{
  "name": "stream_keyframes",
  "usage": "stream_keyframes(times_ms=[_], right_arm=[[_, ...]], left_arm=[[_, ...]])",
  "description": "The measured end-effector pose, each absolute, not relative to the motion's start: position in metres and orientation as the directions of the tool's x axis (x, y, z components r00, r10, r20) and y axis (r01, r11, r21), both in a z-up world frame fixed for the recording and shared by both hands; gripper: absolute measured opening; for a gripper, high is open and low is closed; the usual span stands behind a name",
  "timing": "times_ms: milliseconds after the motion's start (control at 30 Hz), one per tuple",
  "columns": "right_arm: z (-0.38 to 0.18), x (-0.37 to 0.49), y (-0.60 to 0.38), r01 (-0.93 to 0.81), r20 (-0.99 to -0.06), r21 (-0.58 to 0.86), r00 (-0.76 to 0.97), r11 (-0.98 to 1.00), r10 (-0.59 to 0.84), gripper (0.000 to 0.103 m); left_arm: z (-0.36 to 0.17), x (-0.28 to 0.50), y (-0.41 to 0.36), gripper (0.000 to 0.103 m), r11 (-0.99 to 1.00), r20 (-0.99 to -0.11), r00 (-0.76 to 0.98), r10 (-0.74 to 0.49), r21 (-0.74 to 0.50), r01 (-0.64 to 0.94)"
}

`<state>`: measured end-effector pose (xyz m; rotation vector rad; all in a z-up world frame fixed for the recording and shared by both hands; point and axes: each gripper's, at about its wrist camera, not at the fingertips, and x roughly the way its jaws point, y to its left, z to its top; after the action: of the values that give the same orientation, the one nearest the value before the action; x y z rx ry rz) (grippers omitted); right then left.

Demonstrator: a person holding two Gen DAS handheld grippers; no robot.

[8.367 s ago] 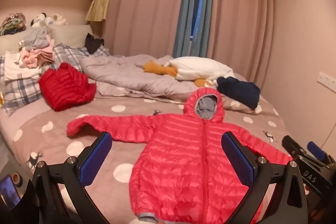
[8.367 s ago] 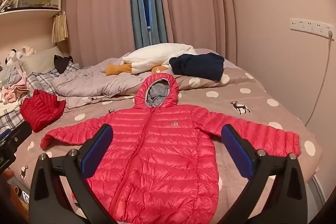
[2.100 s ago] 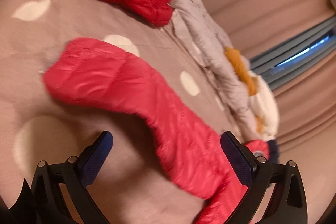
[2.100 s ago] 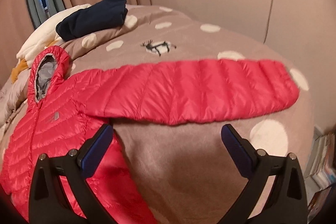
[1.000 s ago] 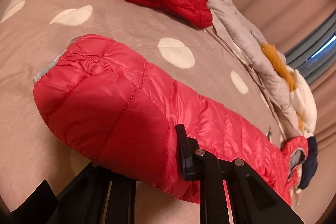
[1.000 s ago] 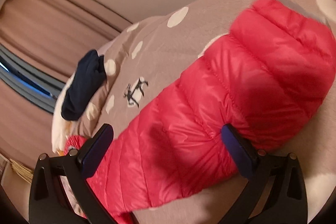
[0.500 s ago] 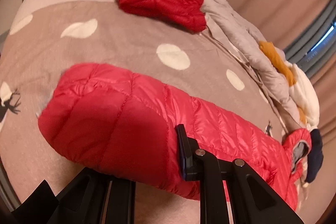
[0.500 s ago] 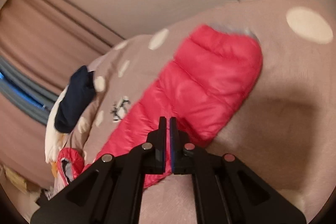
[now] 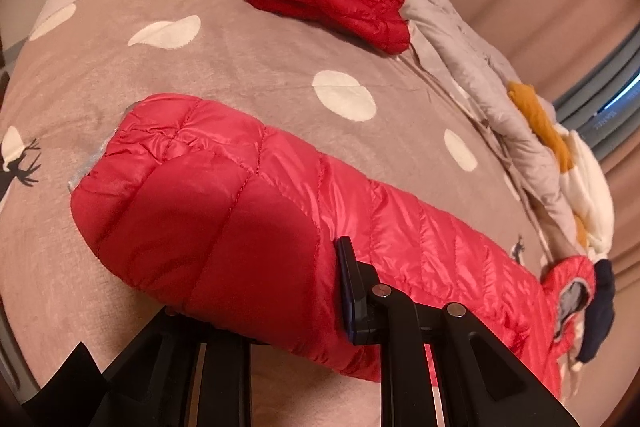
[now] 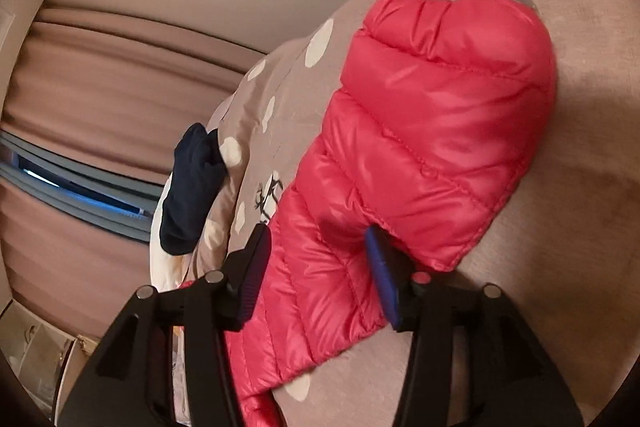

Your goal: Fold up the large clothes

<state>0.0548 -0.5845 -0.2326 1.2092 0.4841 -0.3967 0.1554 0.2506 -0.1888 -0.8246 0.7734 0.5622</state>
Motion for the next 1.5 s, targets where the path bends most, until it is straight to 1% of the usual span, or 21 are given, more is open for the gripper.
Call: stream_keyframes(times_ms=[100,133,167,200,267,300,367,467,500,533,567,600,633,667,733,933,1000,1100,1267,1367,1500], right_arm=[[-0.225,0.049,-0.58,0.575,-0.591,0.756,0.805,0.314,-0.051,0.049],[-0.22,0.043,-0.579,0.588,-0.6,0.745,0.797,0.315,-0.07,0.053],[-0.213,0.035,-0.581,0.599,-0.601,0.735,0.793,0.318,-0.104,0.06],[-0.207,0.026,-0.584,0.611,-0.595,0.724,0.788,0.322,-0.157,0.065],[-0.195,0.002,-0.591,0.651,-0.589,0.691,0.759,0.313,-0.279,0.087],[-0.191,-0.013,-0.596,0.7,-0.61,0.654,0.712,0.285,-0.348,0.09],[-0.193,-0.032,-0.606,0.722,-0.615,0.653,0.683,0.231,-0.395,0.089],[-0.2,-0.037,-0.616,0.667,-0.585,0.715,0.735,0.208,-0.343,0.091],[-0.197,-0.032,-0.614,0.658,-0.576,0.712,0.747,0.245,-0.332,0.09],[-0.196,-0.027,-0.613,0.644,-0.567,0.711,0.762,0.281,-0.312,0.083],[-0.198,-0.018,-0.612,0.622,-0.555,0.716,0.783,0.317,-0.281,0.067],[-0.201,-0.009,-0.611,0.607,-0.55,0.719,0.795,0.34,-0.256,0.057],[-0.206,-0.001,-0.61,0.62,-0.565,0.708,0.785,0.338,-0.254,0.037],[-0.214,0.004,-0.609,0.643,-0.591,0.695,0.765,0.322,-0.254,0.02],[-0.229,0.011,-0.612,0.67,-0.621,0.688,0.743,0.28,-0.25,0.011],[-0.209,0.006,-0.606,0.629,-0.57,0.719,0.777,0.296,-0.266,0.009],[-0.201,0.002,-0.6,0.609,-0.556,0.737,0.792,0.291,-0.251,0.009],[-0.189,0.002,-0.587,0.549,-0.505,0.769,0.836,0.326,-0.218,0.009],[-0.146,0.018,-0.542,0.507,-0.475,0.669,0.854,0.544,-0.211,0.009],[-0.134,0.022,-0.513,0.443,-0.448,0.656,0.88,0.611,-0.157,0.009],[-0.125,0.038,-0.482,0.406,-0.463,0.62,0.88,0.671,-0.105,0.009]], left_arm=[[-0.189,0.157,0.247,0.018,0.566,-0.79,0.59,0.164,-0.415,-0.713],[-0.188,0.159,0.247,0.018,0.568,-0.792,0.587,0.167,-0.409,-0.714],[-0.188,0.159,0.248,0.018,0.567,-0.791,0.589,0.168,-0.411,-0.714],[-0.188,0.159,0.248,0.018,0.563,-0.788,0.592,0.167,-0.417,-0.714],[-0.189,0.158,0.25,0.018,0.554,-0.792,0.59,0.156,-0.424,-0.716],[-0.19,0.158,0.251,0.018,0.551,-0.792,0.592,0.149,-0.431,-0.715],[-0.19,0.156,0.252,0.018,0.546,-0.79,0.596,0.141,-0.44,-0.713],[-0.19,0.155,0.251,0.018,0.54,-0.791,0.597,0.134,-0.447,-0.713],[-0.19,0.154,0.251,0.018,0.537,-0.79,0.598,0.136,-0.448,-0.714],[-0.19,0.154,0.25,0.018,0.533,-0.79,0.597,0.138,-0.449,-0.717],[-0.191,0.154,0.25,0.018,0.529,-0.79,0.597,0.139,-0.45,-0.72],[-0.191,0.153,0.249,0.018,0.524,-0.79,0.597,0.138,-0.453,-0.721],[-0.192,0.154,0.249,0.018,0.521,-0.79,0.597,0.138,-0.455,-0.722],[-0.193,0.154,0.249,0.018,0.519,-0.791,0.596,0.138,-0.455,-0.724],[-0.194,0.155,0.249,0.018,0.518,-0.793,0.593,0.14,-0.452,-0.727],[-0.191,0.159,0.248,0.018,0.546,-0.795,0.586,0.158,-0.424,-0.723],[-0.187,0.159,0.247,0.018,0.559,-0.79,0.589,0.166,-0.417,-0.717],[-0.182,0.157,0.245,0.018,0.576,-0.776,0.603,0.185,-0.412,-0.706],[-0.175,0.154,0.24,0.018,0.585,-0.764,0.612,0.205,-0.405,-0.702],[-0.172,0.152,0.237,0.018,0.58,-0.755,0.62,0.212,-0.413,-0.702],[-0.166,0.152,0.229,0.018,0.586,-0.745,0.63,0.22,-0.415,-0.696]])
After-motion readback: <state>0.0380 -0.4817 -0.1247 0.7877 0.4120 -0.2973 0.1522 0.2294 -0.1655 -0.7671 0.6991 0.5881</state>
